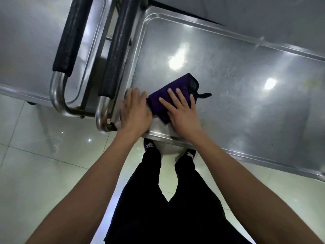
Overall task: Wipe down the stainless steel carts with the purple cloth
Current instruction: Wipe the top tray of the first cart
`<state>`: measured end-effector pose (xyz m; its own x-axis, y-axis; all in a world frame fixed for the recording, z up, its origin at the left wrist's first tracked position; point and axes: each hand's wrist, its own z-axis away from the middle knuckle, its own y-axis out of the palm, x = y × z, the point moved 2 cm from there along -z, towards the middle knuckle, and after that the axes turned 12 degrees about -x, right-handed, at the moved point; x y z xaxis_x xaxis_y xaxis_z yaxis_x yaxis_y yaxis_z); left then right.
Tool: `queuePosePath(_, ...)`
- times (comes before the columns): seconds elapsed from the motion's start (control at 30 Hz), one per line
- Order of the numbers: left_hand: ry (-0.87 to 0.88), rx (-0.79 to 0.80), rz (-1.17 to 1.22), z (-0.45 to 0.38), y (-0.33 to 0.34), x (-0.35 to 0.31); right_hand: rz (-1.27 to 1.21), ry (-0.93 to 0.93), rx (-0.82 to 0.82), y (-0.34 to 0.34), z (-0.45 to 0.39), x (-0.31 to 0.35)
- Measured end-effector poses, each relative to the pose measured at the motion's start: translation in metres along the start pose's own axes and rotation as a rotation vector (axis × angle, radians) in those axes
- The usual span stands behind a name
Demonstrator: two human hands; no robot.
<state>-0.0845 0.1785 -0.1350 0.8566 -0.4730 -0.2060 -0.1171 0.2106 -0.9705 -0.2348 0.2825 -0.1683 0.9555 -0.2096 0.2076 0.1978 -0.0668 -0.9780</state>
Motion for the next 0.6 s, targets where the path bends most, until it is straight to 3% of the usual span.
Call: queuePosePath(0.6, 0.297, 0.111, -0.004, 0.013, 0.036, -0.238, -0.038, 0.329, 0.005, -0.056, 0.138, -0.193)
